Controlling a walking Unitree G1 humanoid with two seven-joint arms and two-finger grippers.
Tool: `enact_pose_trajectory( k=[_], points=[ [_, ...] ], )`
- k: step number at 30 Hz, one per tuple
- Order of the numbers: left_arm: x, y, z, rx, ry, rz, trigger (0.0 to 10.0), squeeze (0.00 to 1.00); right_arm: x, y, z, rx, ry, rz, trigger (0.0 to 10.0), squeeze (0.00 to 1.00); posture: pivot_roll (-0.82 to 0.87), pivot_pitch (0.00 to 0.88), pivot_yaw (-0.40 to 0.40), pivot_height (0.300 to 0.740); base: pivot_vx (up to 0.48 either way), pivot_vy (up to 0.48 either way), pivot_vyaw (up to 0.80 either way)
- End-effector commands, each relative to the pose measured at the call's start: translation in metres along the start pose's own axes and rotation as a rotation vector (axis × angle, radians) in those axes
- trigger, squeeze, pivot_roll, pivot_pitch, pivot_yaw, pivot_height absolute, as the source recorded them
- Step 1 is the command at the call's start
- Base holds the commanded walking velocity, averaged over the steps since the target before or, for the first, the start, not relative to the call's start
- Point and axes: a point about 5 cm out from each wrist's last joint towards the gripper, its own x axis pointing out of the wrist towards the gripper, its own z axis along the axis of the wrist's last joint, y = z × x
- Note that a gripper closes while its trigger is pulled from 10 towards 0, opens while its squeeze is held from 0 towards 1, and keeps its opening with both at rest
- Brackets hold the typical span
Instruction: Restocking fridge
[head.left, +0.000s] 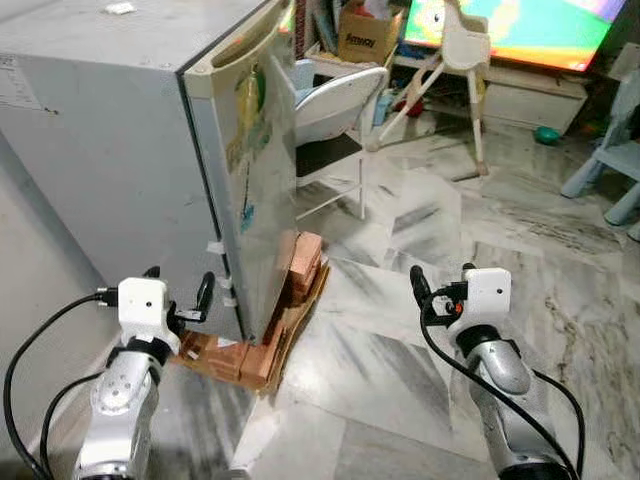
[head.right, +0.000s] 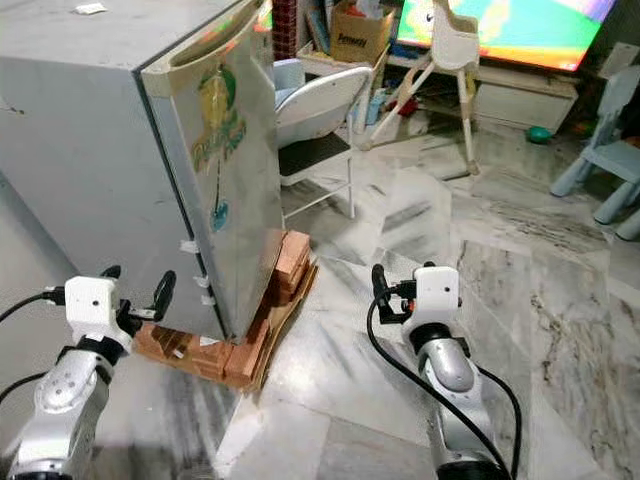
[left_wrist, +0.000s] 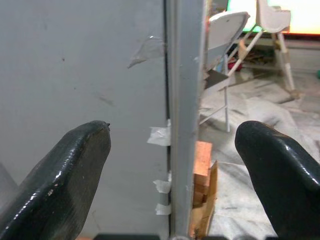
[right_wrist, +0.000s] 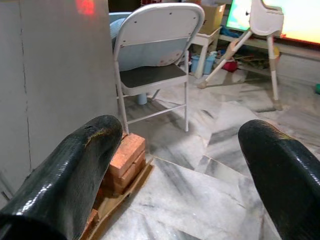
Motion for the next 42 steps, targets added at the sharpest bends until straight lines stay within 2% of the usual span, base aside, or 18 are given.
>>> enact_pose_trajectory(
  k=[1, 7, 12, 18, 21, 27, 32, 35, 42],
  points=[
    [0.005, -0.004, 0.001, -0.001, 0.000, -0.010, 10.0, 0.00, 0.000, -0.004, 0.004, -0.009, -0.011, -0.015, 10.0, 0.00, 0.02, 0.000, -0.043, 0.740, 0.360, 0.000, 0.00],
    [0.007, -0.011, 0.001, -0.009, 0.001, -0.038, 10.0, 0.00, 0.002, -0.004, 0.003, -0.026, -0.003, 0.008, 10.0, 0.00, 0.02, 0.000, -0.053, 0.740, 0.312, 0.000, 0.00],
    [-0.001, -0.015, -0.009, -0.017, 0.037, -0.047, 10.0, 0.00, 0.004, -0.001, 0.006, -0.006, -0.016, 0.010, 10.0, 0.00, 0.02, 0.000, -0.050, 0.740, 0.000, 0.000, 0.00],
    [-0.003, -0.020, -0.011, -0.008, 0.043, -0.073, 10.0, 0.00, 0.003, 0.002, 0.001, 0.005, 0.011, 0.016, 10.0, 0.00, 0.03, 0.000, -0.058, 0.740, 0.000, 0.000, -0.27],
    [0.000, -0.018, -0.011, -0.007, 0.043, -0.065, 10.0, 0.00, 0.004, 0.003, 0.002, -0.004, 0.007, 0.026, 10.0, 0.00, 0.03, 0.000, -0.061, 0.740, 0.000, 0.000, -0.80],
    [0.010, -0.015, -0.010, 0.016, 0.047, -0.063, 10.0, 0.00, 0.006, 0.001, 0.006, -0.005, -0.005, 0.021, 10.0, 0.00, 0.02, 0.000, -0.067, 0.740, 0.000, 0.000, 0.00],
    [0.025, 0.000, -0.006, 0.038, 0.045, 0.014, 10.0, 0.00, 0.002, 0.001, 0.007, -0.009, -0.009, 0.026, 10.0, 0.00, 0.01, 0.000, -0.065, 0.740, 0.000, 0.000, 0.00],
    [0.026, 0.001, -0.002, 0.019, 0.020, 0.009, 10.0, 0.00, 0.000, 0.000, 0.010, -0.060, -0.029, 0.047, 10.0, 0.00, 0.00, 0.000, -0.061, 0.740, 0.000, 0.000, 0.00],
    [0.013, 0.000, -0.007, 0.019, 0.012, -0.006, 10.0, 0.00, -0.002, -0.003, 0.011, -0.039, -0.038, 0.024, 10.0, 0.00, 0.00, 0.000, -0.059, 0.740, 0.224, 0.000, 0.30]
  ],
)
